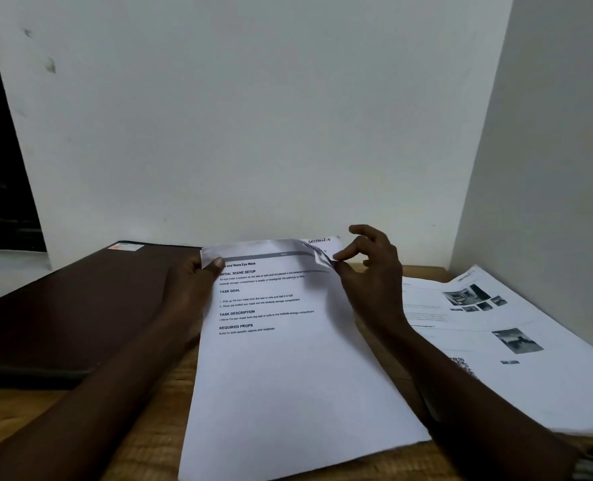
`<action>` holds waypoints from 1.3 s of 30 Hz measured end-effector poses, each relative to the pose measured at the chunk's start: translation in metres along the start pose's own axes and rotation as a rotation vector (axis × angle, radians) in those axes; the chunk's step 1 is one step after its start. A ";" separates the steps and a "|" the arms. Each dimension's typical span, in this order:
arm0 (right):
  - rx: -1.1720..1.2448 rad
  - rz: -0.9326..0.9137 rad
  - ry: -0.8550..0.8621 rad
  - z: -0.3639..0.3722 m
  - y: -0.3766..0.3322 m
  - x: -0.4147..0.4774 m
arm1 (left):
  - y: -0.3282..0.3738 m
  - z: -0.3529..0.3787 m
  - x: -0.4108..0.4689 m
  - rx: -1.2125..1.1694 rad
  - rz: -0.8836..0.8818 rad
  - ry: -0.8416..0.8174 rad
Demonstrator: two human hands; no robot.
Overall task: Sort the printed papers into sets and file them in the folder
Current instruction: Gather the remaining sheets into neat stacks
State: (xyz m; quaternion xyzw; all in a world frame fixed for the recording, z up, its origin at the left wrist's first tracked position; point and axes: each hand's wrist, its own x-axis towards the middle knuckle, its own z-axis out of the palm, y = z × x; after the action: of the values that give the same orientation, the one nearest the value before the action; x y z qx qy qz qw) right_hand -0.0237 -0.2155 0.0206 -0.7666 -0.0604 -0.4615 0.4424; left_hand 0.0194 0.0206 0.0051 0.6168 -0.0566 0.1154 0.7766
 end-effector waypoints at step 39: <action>0.254 0.560 -0.703 -0.019 0.011 -0.004 | 0.014 -0.003 -0.007 -0.256 -0.151 -0.069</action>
State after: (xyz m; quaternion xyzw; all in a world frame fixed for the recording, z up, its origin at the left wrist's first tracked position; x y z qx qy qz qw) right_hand -0.0326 -0.2349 0.0142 -0.8029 -0.0536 -0.0256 0.5931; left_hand 0.0093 0.0255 0.0159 0.5190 -0.0508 0.0274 0.8528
